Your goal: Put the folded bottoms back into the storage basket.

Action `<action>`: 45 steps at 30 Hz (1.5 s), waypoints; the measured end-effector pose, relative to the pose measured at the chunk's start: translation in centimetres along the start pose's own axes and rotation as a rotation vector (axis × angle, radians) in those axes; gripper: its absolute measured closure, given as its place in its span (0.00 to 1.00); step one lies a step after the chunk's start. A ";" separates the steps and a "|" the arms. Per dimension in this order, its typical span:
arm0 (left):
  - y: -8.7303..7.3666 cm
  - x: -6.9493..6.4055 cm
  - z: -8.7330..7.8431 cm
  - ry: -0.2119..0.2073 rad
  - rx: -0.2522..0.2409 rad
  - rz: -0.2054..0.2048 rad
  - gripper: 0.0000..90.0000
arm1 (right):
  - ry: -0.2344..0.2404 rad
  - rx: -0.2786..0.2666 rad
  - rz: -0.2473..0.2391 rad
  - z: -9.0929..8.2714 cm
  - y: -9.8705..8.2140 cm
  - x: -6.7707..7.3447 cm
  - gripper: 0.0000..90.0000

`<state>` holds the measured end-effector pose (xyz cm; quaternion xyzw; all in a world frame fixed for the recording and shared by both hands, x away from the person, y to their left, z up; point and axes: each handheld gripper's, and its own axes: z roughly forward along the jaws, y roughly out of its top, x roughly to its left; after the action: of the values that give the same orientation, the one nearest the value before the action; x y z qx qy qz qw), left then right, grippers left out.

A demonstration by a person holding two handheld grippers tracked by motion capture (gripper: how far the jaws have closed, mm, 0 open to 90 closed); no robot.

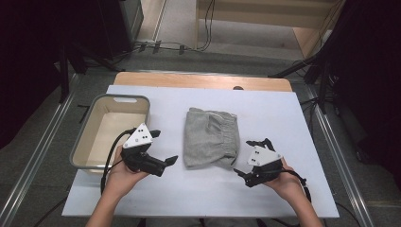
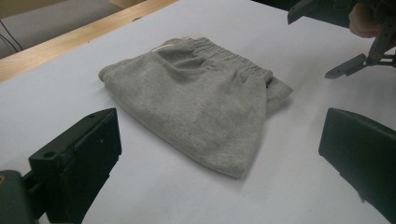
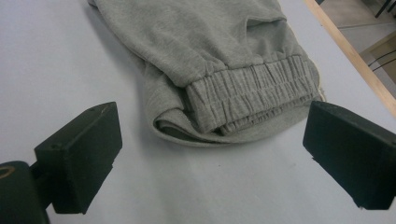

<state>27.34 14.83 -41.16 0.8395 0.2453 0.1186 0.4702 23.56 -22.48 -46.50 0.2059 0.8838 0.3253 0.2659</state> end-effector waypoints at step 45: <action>-0.3 0.1 0.5 -0.008 0.015 -0.011 0.00 | 0.024 0.090 -0.072 5.4 -0.6 1.5 0.20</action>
<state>27.56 14.60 -41.70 0.8422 0.2488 0.1109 0.4653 25.52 -19.57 -50.89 0.1819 0.9075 0.2781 0.2570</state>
